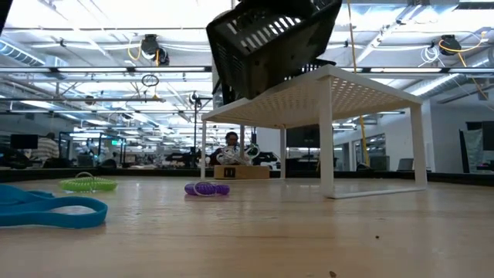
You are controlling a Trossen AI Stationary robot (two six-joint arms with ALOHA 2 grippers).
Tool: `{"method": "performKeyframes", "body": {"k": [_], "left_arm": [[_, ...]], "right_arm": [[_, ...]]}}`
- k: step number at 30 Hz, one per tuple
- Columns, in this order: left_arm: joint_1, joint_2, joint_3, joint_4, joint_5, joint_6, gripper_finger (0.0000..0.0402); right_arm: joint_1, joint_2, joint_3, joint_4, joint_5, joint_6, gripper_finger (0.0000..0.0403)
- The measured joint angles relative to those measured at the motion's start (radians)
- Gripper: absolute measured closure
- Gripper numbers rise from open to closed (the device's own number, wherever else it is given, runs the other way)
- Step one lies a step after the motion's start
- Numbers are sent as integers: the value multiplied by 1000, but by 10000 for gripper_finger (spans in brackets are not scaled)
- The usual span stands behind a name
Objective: Pick & Place Office Desk Supplies
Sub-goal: Put the black bin on the shelf
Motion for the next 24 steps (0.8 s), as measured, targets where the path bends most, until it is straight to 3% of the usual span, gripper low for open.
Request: {"method": "performKeyframes", "body": {"k": [9,14,18,24], "left_arm": [[2,0,0,45,11,30,396],[2,0,0,45,5,29,382],[3,0,0,45,5,29,395],[4,0,0,46,7,29,380]], "right_arm": [[-1,87,0,-24,42,-102,231],[-7,95,0,-20,87,-143,223],[-24,95,8,-27,86,-169,222],[-23,98,113,-149,80,-244,222]]}}
